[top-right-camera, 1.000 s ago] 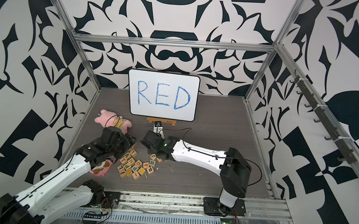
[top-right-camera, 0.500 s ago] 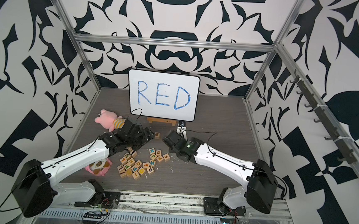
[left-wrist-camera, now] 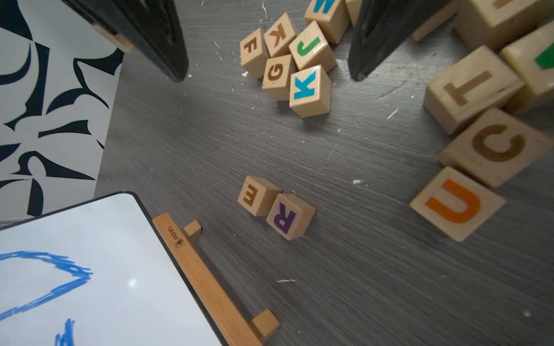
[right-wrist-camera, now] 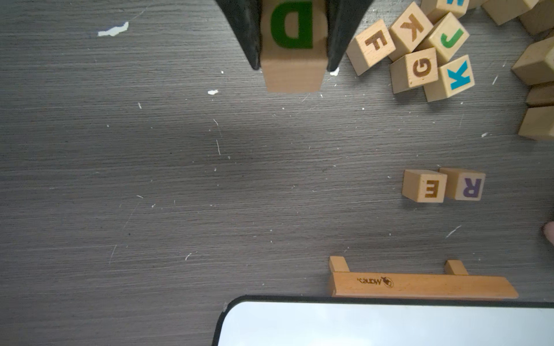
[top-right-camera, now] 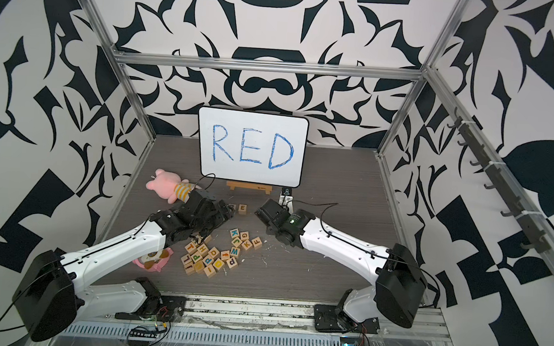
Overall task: Assemble the uppercase word "red" with letter blocks
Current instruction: Place the letter block at the center of the board.
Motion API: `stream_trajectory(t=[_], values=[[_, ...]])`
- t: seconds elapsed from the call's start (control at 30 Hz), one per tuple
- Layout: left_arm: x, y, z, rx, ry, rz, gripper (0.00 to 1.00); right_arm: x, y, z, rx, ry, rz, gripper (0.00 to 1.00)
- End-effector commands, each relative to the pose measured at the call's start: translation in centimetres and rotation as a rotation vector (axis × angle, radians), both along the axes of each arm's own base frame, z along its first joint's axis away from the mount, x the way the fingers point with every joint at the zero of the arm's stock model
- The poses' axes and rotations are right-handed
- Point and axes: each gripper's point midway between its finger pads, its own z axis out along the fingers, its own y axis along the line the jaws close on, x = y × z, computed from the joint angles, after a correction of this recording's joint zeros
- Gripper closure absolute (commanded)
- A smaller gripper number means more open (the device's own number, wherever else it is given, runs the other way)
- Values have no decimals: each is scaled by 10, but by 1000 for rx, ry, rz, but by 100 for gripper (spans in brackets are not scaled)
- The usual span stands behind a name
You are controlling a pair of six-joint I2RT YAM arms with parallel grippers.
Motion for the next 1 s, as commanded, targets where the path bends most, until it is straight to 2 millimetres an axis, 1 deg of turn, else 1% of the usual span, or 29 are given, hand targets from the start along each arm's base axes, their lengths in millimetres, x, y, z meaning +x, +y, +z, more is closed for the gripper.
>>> stream_trajectory(t=[0.0, 0.13, 0.27, 0.37, 0.57, 0.67, 0.77, 0.97], values=[[-2, 14, -2, 11, -9, 56, 11, 10, 5, 10, 2, -14, 0, 72], [-8, 30, -1, 38, -19, 100, 10, 21, 15, 6, -3, -2, 13, 72], [-16, 56, 2, 75, -48, 167, 8, 36, 26, -4, 1, 12, 4, 72], [-21, 70, 5, 67, -79, 199, 7, 45, 42, -15, 19, 20, 9, 72], [-35, 91, 7, 48, -108, 255, 7, 69, 72, -32, -16, 56, 28, 72], [-40, 97, 8, 47, -114, 255, 7, 77, 90, -42, 1, 80, 46, 72], [-45, 94, 5, 39, -112, 220, 7, 84, 103, -55, 7, 108, 53, 72], [-51, 96, -2, 45, -81, 222, 7, 90, 111, -65, 19, 126, 28, 71]])
